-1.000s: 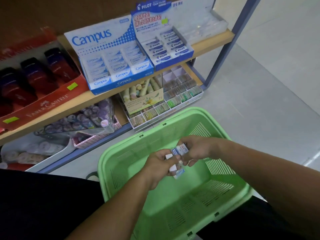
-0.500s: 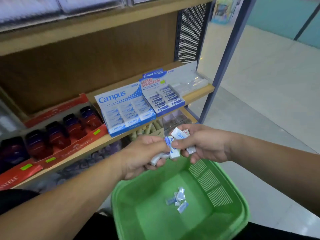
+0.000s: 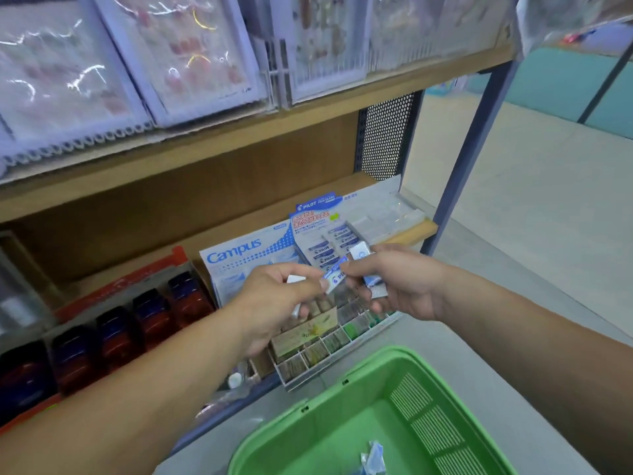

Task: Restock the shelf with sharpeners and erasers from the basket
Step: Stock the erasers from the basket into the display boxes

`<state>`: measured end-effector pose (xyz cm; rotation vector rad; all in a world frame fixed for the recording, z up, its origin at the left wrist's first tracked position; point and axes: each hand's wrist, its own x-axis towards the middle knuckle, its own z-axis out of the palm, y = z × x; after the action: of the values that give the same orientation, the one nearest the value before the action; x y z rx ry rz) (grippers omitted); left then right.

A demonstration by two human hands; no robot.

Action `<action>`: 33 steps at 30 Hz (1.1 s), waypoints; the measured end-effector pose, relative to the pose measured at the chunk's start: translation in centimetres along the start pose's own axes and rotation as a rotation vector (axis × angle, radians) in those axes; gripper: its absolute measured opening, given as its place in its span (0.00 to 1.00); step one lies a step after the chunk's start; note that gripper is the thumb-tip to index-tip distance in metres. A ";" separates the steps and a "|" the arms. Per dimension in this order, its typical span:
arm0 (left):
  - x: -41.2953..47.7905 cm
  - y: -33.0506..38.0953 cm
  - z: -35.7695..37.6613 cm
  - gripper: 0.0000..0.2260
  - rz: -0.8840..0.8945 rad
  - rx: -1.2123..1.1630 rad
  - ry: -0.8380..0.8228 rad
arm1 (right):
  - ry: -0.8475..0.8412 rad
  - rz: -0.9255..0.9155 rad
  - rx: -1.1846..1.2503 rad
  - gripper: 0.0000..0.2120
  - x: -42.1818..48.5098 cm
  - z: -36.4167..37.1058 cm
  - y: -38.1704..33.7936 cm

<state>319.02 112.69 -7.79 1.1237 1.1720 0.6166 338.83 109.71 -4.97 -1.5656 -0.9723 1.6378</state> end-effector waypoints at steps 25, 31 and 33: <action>16.2 1.6 -0.5 0.02 0.349 0.847 0.435 | 0.289 -0.153 -0.216 0.16 15.0 -6.8 0.0; 16.6 1.6 -0.1 0.06 0.297 1.084 0.332 | 0.307 -0.248 -0.258 0.09 14.8 -6.9 0.5; 17.0 2.1 -0.1 0.06 0.280 1.177 0.286 | 0.335 -0.272 -0.251 0.09 14.9 -7.3 0.4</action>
<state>324.73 128.06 -12.67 2.2680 1.6962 0.2505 345.22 122.84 -12.82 -1.7141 -1.1776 1.0586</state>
